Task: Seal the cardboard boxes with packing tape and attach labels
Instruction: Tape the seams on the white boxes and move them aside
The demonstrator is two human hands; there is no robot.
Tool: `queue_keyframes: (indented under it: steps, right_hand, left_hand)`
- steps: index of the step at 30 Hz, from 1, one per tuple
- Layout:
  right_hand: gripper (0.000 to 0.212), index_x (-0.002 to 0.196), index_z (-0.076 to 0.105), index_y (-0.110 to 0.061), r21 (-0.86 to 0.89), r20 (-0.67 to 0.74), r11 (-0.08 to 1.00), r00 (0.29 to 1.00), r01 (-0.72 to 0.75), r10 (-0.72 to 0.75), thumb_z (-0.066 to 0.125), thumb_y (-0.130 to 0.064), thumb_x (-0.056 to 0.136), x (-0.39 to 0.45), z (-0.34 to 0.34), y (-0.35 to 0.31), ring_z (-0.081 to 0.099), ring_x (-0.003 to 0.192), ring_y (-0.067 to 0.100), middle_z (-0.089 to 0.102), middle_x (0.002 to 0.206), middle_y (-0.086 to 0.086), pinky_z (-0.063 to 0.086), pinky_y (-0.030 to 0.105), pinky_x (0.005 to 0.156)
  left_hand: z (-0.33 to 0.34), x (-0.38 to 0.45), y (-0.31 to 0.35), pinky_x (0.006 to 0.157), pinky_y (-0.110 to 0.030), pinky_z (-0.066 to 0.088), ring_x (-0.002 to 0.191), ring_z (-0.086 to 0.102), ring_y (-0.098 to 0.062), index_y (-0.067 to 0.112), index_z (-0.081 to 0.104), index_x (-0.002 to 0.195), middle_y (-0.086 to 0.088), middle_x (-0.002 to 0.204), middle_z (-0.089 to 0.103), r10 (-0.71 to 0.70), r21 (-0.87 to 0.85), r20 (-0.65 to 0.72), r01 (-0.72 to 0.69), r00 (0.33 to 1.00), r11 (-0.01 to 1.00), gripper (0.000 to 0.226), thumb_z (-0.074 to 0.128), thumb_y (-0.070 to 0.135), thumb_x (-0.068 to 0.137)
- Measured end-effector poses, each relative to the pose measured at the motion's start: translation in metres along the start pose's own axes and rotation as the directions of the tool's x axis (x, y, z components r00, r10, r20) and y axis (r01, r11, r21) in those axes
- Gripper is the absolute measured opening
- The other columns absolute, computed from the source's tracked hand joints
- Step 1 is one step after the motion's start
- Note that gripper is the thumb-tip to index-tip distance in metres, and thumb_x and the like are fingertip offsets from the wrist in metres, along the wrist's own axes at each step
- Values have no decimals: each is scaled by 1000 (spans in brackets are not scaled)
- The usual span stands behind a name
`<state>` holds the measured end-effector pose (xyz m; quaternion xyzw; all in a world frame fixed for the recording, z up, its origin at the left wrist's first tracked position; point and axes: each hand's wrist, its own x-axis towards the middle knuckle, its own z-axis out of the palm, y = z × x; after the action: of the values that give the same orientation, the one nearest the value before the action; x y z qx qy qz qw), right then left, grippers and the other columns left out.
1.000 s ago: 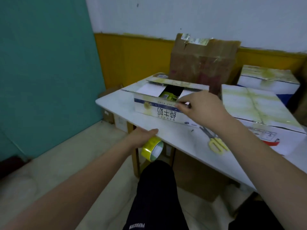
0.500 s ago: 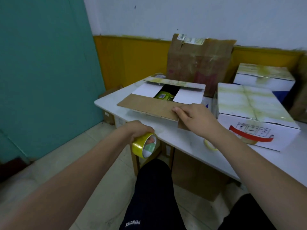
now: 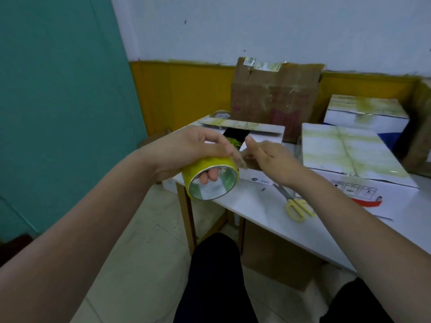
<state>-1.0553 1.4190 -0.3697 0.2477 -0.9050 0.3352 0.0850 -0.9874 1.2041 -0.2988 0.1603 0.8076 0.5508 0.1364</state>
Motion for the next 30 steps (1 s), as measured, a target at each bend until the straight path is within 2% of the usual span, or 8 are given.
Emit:
queue_keyframes:
  steps: [3, 7, 11, 17, 20, 23, 27, 30]
  right_hand:
    - [75, 58, 73, -33, 224, 98, 950, 975, -216, 198, 18, -62, 100, 1, -3, 4, 61, 76, 1, 69, 66, -19, 42, 7, 77]
    - [102, 115, 73, -11, 723, 310, 582, 928, -372, 207, 3, -80, 86, 5, -15, 7, 66, 113, 23, 73, 114, 10, 46, 37, 102]
    - [101, 121, 70, -11, 812, 322, 463, 934, -356, 154, 15, -84, 78, 5, -18, 11, 66, 110, 26, 69, 117, 13, 48, 44, 104]
    - [28, 99, 75, -11, 737, 90, 625, 954, -256, 285, 56, -31, 100, 9, -3, 12, 69, 83, 16, 76, 88, 5, 54, 29, 77]
    - [30, 96, 78, -12, 423, -92, 890, 970, -168, 226, 54, -30, 101, 19, -2, 23, 68, 94, 13, 76, 97, 2, 49, 33, 87]
    - [29, 101, 78, -12, 430, -39, 878, 968, -209, 249, 54, -28, 102, 21, -5, 33, 68, 103, 14, 76, 104, 0, 49, 34, 98]
    - [32, 97, 79, -12, 249, -31, 949, 978, -192, 206, 54, -32, 102, 28, -2, 39, 68, 96, 12, 76, 100, -1, 52, 35, 92]
    - [35, 97, 79, -14, 166, -9, 969, 982, -183, 187, 52, -35, 103, 36, 0, 41, 63, 84, 1, 73, 96, -4, 46, 11, 72]
  left_hand:
    - [9, 19, 11, 38, -18, 43, 37, 52, -12, 8, 70, 100, -9, 55, 62, 103, -115, -62, -110, 993, 987, 17, 59, 21, 100]
    - [32, 47, -8, 44, -24, 48, 41, 56, -17, 6, 68, 99, -12, 60, 66, 59, -159, -185, -89, 981, 983, 18, 61, 23, 100]
    - [44, 56, -22, 46, -25, 49, 42, 56, -18, 5, 68, 98, -13, 60, 68, 6, -203, -265, -62, 964, 977, 19, 62, 23, 99]
    - [52, 58, -25, 43, -20, 47, 41, 59, -15, 2, 67, 106, -12, 61, 69, -26, -243, -275, -43, 961, 969, 27, 59, 27, 100]
    - [64, 60, -34, 48, -24, 52, 46, 64, -22, 7, 60, 120, -19, 67, 70, -64, -362, -215, -18, 974, 932, 30, 53, 30, 103]
    - [82, 57, -50, 58, -31, 57, 60, 69, -32, 20, 49, 132, -27, 76, 70, -2, -432, -150, -64, 989, 900, 27, 48, 23, 104]
    - [90, 51, -58, 56, -28, 53, 51, 65, -21, 30, 49, 115, -14, 63, 70, 1, -405, -251, -107, 968, 908, 14, 43, 21, 107]
    - [90, 47, -56, 54, -24, 52, 50, 65, -16, 27, 36, 142, -9, 61, 70, -52, -369, -303, -67, 951, 927, 36, 44, 25, 107]
